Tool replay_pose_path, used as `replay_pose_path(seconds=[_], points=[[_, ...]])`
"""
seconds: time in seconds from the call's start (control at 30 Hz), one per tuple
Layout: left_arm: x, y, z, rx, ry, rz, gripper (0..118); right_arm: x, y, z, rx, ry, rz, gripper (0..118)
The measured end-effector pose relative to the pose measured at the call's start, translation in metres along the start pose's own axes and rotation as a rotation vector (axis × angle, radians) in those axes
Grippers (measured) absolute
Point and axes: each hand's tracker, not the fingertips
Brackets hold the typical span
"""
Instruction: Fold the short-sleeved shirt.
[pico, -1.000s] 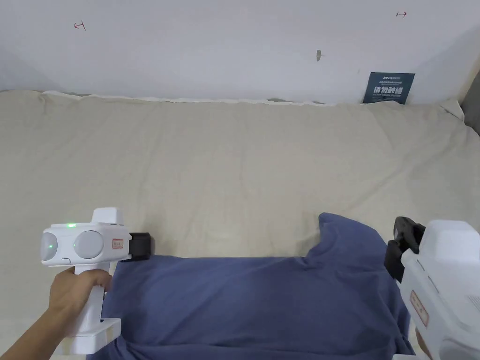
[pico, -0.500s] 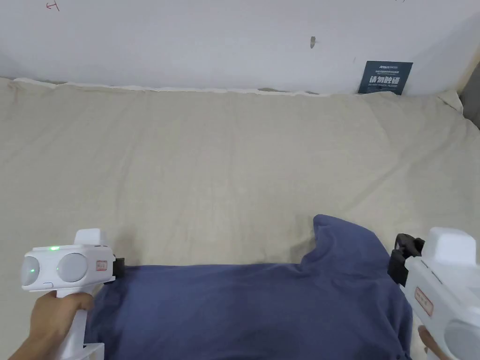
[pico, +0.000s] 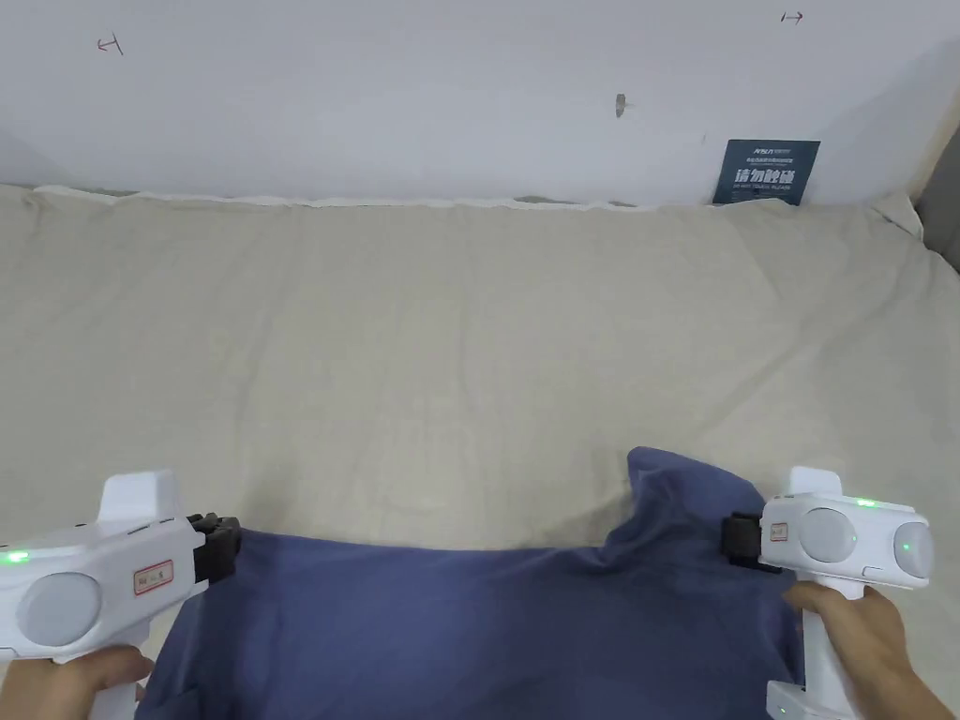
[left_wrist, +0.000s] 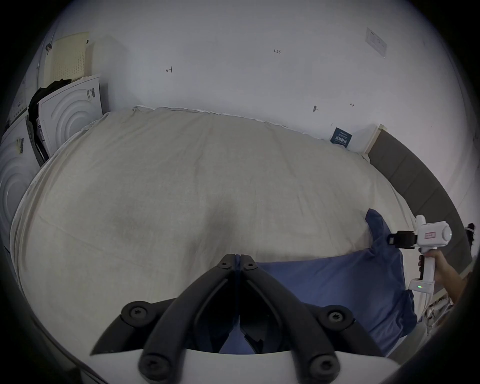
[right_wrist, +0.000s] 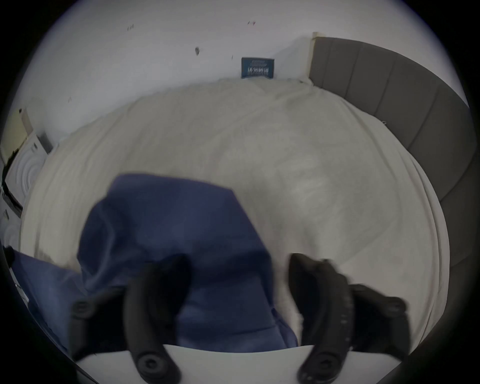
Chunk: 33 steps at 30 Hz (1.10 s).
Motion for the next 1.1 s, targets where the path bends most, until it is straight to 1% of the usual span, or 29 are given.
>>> replay_pose_path(seconds=[0.03, 0.07, 0.1, 0.13, 0.17, 0.2, 0.27, 0.3, 0.33, 0.53, 0.7, 0.8, 0.87, 1.0, 1.1], points=[[-0.001, -0.001, 0.001, -0.004, 0.001, 0.001, 2, -0.006, -0.004, 0.006, -0.020, 0.014, 0.012, 48], [-0.001, -0.002, 0.002, -0.006, 0.005, 0.003, 2, -0.010, -0.007, 0.012, 0.004, 0.018, 0.014, 39], [-0.002, -0.003, 0.002, -0.006, 0.007, 0.006, 2, -0.014, -0.010, 0.021, 0.044, 0.009, 0.038, 7], [-0.002, -0.004, 0.003, -0.007, 0.010, 0.008, 2, -0.017, -0.010, 0.027, 0.052, 0.022, 0.070, 3], [-0.003, -0.005, 0.005, -0.007, 0.014, 0.011, 2, -0.014, -0.010, 0.030, 0.043, 0.039, 0.072, 3], [-0.003, -0.006, 0.008, -0.005, 0.020, 0.014, 2, -0.015, -0.012, 0.039, 0.051, 0.032, 0.070, 3], [-0.006, -0.009, 0.013, 0.001, 0.026, 0.024, 2, -0.016, -0.016, 0.063, 0.124, 0.039, 0.090, 3], [-0.007, -0.011, 0.017, 0.007, 0.031, 0.029, 2, -0.009, -0.017, 0.073, 0.156, 0.035, 0.096, 3], [-0.007, -0.013, 0.022, 0.010, 0.037, 0.033, 2, -0.005, -0.021, 0.088, 0.178, 0.054, 0.097, 3], [-0.013, -0.032, 0.056, 0.026, 0.077, 0.063, 2, 0.026, -0.062, 0.177, 0.289, 0.162, 0.053, 3], [-0.023, -0.062, 0.086, 0.011, 0.103, 0.096, 2, 0.054, -0.115, 0.225, 0.306, 0.225, 0.026, 3], [-0.029, -0.088, 0.099, -0.019, 0.099, 0.108, 2, 0.064, -0.152, 0.235, 0.278, 0.253, 0.006, 3], [-0.031, -0.106, 0.105, -0.046, 0.104, 0.105, 2, 0.063, -0.177, 0.238, 0.254, 0.254, -0.001, 3], [-0.035, -0.146, 0.110, -0.111, 0.115, 0.114, 2, 0.067, -0.219, 0.221, 0.182, 0.225, -0.019, 3], [-0.036, -0.171, 0.105, -0.171, 0.138, 0.110, 2, 0.070, -0.242, 0.198, 0.124, 0.177, -0.048, 3]])
